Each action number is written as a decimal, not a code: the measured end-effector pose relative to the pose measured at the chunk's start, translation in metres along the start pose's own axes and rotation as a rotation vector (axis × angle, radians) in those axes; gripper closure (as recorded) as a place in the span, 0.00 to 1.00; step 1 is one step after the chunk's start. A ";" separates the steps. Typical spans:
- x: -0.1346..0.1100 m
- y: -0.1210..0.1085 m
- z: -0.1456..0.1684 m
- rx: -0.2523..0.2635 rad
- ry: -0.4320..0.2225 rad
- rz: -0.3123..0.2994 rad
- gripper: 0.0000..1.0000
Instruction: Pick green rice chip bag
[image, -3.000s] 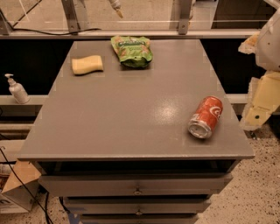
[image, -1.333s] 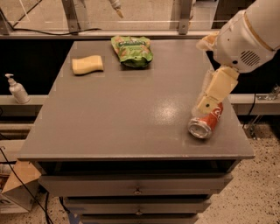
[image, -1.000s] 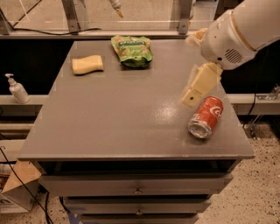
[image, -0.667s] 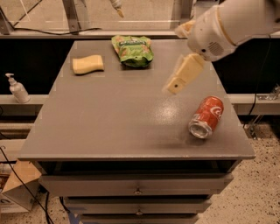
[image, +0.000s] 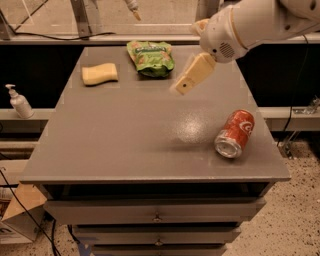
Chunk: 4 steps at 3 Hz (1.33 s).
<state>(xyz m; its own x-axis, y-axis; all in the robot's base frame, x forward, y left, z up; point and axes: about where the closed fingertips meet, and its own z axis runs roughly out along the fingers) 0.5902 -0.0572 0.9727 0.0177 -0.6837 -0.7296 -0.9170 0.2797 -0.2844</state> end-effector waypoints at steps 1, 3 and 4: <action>0.002 -0.001 0.003 0.034 0.016 0.020 0.00; -0.011 -0.047 0.052 0.174 -0.075 0.068 0.00; -0.007 -0.075 0.075 0.220 -0.087 0.094 0.00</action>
Offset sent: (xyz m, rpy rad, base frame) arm 0.0703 0.0352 -0.0031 0.1231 -0.1418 -0.1781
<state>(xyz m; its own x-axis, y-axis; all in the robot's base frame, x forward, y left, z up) 0.6886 -0.0231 0.9521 -0.0208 -0.5898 -0.8073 -0.8075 0.4860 -0.3343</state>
